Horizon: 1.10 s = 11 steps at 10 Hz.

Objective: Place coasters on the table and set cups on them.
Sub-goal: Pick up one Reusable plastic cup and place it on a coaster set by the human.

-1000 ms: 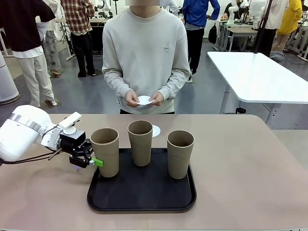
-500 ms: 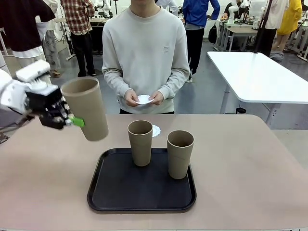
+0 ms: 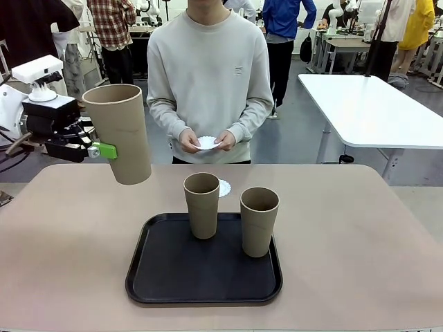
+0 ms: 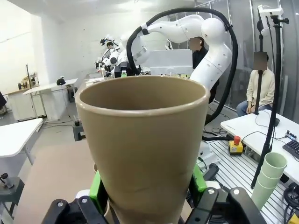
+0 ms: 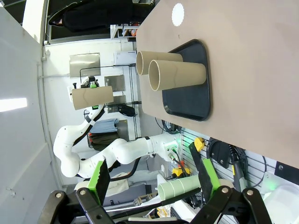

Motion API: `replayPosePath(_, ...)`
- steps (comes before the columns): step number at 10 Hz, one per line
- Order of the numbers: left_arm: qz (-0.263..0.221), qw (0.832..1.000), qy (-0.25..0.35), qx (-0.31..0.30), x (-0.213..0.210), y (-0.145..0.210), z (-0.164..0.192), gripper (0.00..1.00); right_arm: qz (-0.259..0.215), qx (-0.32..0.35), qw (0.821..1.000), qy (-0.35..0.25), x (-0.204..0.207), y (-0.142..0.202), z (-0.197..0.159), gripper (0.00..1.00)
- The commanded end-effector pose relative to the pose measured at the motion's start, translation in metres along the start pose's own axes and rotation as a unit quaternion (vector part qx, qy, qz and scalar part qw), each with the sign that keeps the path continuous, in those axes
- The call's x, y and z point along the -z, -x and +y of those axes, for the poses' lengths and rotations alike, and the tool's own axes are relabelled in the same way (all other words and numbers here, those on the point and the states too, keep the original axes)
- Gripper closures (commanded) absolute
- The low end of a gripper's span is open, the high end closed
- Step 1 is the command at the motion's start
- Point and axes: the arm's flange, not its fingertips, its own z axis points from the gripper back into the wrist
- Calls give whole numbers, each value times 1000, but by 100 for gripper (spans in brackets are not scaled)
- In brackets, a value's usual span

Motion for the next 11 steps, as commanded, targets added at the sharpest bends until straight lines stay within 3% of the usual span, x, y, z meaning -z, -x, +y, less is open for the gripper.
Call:
replayPosePath(1, -4, 1000, 7, 8, 1, -1, 0, 100, 1, -3, 1000, -5, 0, 0, 0, 0)
replayPosePath(2, -4, 1000, 7, 8, 1, -1, 0, 100, 1, -3, 1000, -5, 0, 0, 0, 0)
replayPosePath(3, 0, 1000, 1, 0, 1, 0, 0, 15, 1, -3, 1000, -5, 0, 0, 0, 0)
replayPosePath(8, 6, 998, -57, -37, -50, -13, 135, 15, 1, -3, 1000, -5, 0, 0, 0, 0)
replayPosePath(11, 22, 997, -66, -39, -40, 13, 186, 15, 1, -3, 1000, -5, 0, 0, 0, 0)
